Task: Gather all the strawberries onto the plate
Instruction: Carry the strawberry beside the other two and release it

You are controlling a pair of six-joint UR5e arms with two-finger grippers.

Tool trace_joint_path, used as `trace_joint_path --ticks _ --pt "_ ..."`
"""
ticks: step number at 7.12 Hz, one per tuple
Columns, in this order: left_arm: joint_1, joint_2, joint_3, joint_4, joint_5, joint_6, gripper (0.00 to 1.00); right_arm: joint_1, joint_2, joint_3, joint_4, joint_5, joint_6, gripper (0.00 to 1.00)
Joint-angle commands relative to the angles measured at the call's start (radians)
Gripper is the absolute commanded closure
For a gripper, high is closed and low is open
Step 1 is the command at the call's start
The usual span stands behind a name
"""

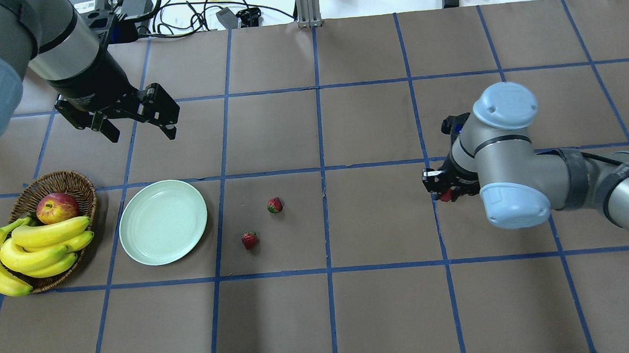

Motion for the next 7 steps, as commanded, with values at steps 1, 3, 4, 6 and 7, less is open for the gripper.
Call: trace_joint_path --ticks 1,3,4,6,7 --pt "0.001 0.000 0.000 0.000 -0.001 0.000 0.00 0.246 0.078 -0.115 0.016 0.090 0.278 1.00" --pt "0.001 0.000 0.000 -0.003 -0.001 0.002 0.00 0.397 0.172 -0.232 0.009 0.178 0.467 1.00" --pt "0.001 0.000 0.000 -0.004 0.002 0.002 0.00 0.413 0.186 -0.255 0.003 0.202 0.499 0.99" --pt "0.001 0.000 0.000 -0.006 0.000 0.000 0.00 0.472 0.241 -0.255 -0.033 0.270 0.547 1.00" --pt "0.001 0.000 0.000 -0.004 0.003 0.000 0.00 0.482 0.284 -0.259 -0.072 0.270 0.578 0.97"
